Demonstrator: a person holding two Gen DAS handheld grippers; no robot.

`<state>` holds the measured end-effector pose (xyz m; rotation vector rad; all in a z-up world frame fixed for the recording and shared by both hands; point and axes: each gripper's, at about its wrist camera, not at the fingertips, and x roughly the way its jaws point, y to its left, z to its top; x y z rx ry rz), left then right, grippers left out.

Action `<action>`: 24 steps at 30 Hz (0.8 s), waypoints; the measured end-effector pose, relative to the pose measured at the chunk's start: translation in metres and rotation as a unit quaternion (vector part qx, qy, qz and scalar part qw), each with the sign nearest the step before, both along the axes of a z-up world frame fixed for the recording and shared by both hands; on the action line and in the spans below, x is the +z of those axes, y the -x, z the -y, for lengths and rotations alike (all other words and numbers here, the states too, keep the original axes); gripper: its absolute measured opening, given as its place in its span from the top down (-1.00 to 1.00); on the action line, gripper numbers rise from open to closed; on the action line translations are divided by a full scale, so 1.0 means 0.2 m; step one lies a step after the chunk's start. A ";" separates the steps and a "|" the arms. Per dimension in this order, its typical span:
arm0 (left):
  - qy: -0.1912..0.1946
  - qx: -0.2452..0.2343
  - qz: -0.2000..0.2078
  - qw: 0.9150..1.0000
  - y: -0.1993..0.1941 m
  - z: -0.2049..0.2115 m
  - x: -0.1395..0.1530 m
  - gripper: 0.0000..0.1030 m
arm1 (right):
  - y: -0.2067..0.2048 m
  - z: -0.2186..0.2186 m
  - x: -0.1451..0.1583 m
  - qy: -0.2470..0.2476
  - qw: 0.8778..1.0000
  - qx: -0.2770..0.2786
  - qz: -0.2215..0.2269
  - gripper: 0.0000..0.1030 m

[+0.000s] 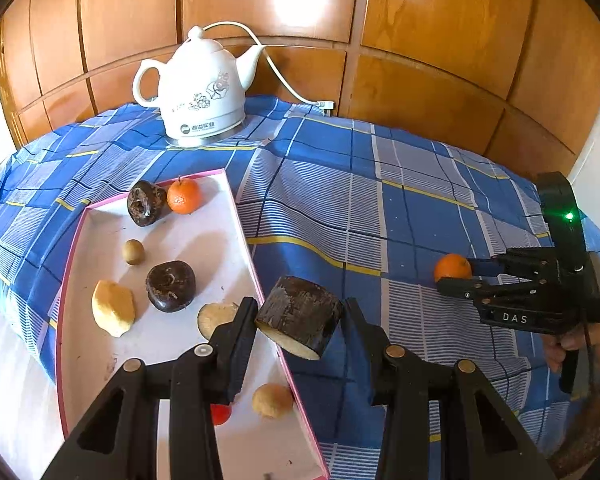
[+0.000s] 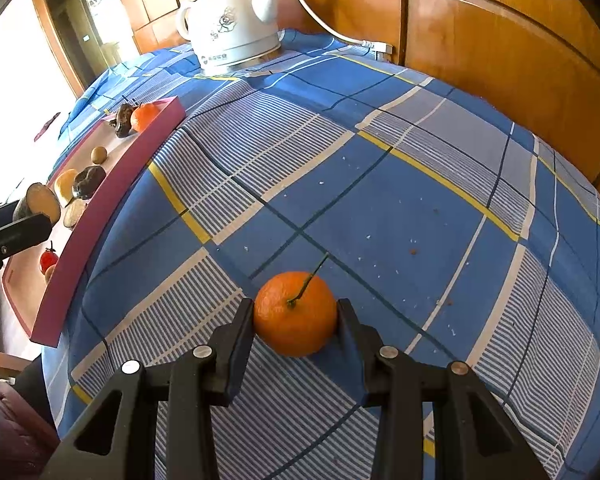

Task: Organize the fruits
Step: 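Carry the root piece toward the tray with left gripper while right gripper closes on orange, then lower the root piece into the tray and open the left gripper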

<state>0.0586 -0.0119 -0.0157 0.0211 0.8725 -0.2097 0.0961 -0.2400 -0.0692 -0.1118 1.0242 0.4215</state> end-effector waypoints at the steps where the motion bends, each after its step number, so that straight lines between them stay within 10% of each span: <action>1: 0.000 0.000 0.000 1.000 0.00 0.00 0.00 0.16 | 0.00 0.00 0.00 0.001 1.000 0.000 0.001 0.21; 24: 0.004 0.024 -0.005 1.000 0.03 -0.10 -0.01 0.16 | 0.02 -0.02 0.01 0.015 1.000 -0.008 0.008 0.21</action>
